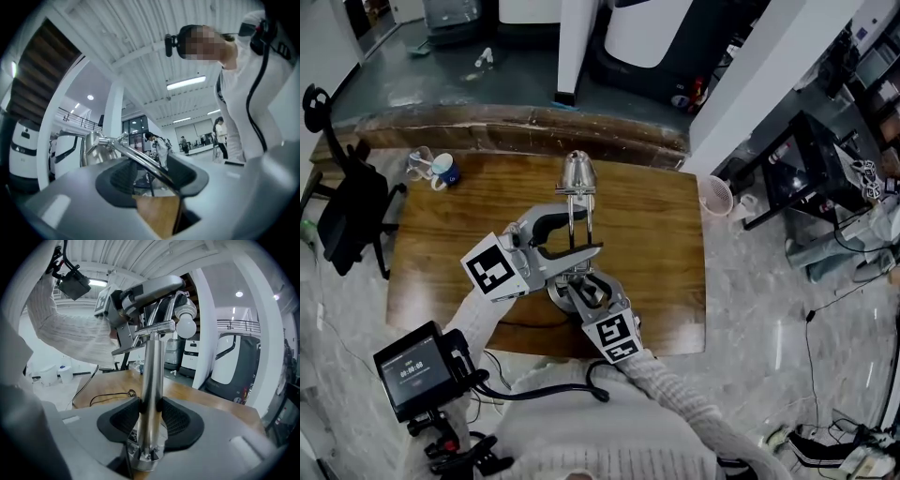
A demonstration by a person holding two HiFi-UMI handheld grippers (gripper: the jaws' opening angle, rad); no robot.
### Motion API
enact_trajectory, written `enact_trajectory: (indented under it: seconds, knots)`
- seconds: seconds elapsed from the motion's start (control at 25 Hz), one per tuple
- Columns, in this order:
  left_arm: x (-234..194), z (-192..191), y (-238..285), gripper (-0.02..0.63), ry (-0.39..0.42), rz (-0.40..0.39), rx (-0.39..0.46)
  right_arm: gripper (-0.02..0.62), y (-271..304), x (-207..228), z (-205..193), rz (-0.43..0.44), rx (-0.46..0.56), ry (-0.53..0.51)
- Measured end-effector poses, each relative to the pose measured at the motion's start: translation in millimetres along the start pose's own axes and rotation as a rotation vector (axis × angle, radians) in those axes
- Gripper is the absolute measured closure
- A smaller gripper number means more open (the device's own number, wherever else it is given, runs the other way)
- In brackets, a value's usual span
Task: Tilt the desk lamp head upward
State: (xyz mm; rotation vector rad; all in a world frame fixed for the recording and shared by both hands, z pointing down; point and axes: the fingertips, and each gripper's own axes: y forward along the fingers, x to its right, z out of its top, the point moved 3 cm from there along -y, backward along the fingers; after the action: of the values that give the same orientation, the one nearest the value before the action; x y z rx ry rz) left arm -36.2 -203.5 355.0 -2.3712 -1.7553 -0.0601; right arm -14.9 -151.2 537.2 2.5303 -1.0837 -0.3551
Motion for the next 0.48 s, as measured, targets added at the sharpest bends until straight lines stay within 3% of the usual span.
enact_trajectory:
  seconds: [0.48]
  knots:
    - [30,10,-10,0.408,0.228,-0.001,-0.065,0.453,-8,-12,6,-0.019,-0.008,0.019]
